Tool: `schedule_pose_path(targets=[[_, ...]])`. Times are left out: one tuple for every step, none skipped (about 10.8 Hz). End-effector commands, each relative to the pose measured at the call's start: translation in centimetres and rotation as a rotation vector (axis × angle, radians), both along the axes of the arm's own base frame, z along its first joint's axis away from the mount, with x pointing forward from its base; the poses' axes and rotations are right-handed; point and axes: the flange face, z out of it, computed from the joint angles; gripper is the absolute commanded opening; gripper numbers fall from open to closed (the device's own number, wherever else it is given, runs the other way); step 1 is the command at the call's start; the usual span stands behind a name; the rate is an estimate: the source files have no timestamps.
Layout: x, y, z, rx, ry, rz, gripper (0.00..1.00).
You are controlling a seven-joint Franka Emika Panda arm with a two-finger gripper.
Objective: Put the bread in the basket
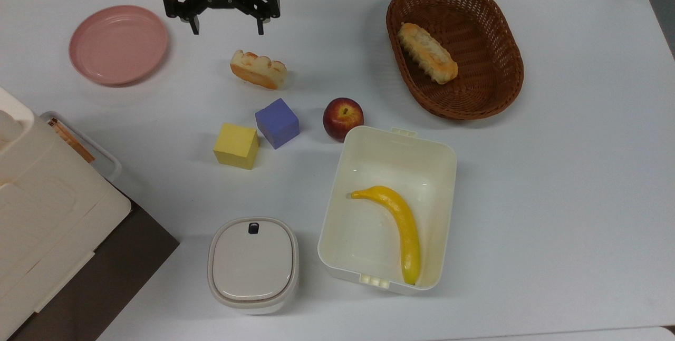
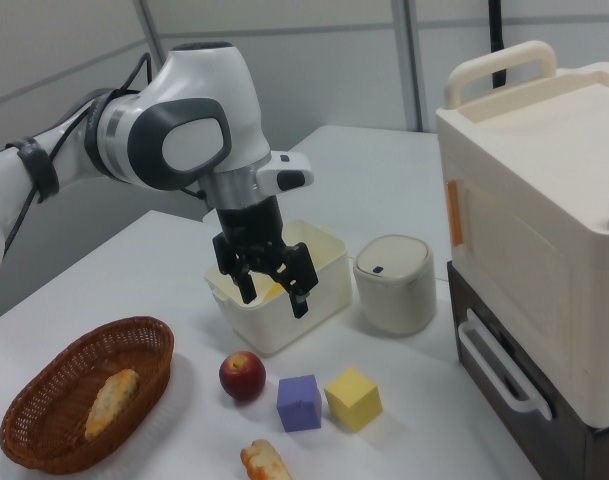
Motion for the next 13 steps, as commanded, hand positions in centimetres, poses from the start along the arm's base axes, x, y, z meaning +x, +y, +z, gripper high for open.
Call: schedule_pose_path(targets=[[-0.9, 0.14, 0.86, 0.006, 0.005, 0.023, 1.0], [-0.89, 0.32, 0.79, 0.006, 0.007, 0.024, 1.0], [-0.89, 0.32, 0.79, 0.006, 0.007, 0.024, 1.0], [-0.9, 0.24, 0.79, 0.008, 0.007, 0.024, 1.0], [-0.9, 0.24, 0.79, 0.008, 0.007, 0.024, 1.0], [-0.9, 0.28, 0.78, 0.011, 0.006, 0.022, 1.0], [-0.9, 0.23, 0.78, 0.014, 0.006, 0.022, 1.0], [-0.9, 0.23, 0.78, 0.014, 0.006, 0.024, 1.0], [-0.9, 0.24, 0.78, 0.016, 0.007, 0.036, 1.0], [-0.95, 0.26, 0.74, 0.021, 0.013, 0.067, 1.0], [-1.34, 0.01, 0.5, 0.027, 0.048, 0.103, 1.0], [-1.66, -0.02, 0.37, 0.032, 0.077, 0.143, 1.0], [-1.75, -0.08, 0.31, 0.028, 0.086, 0.148, 1.0]])
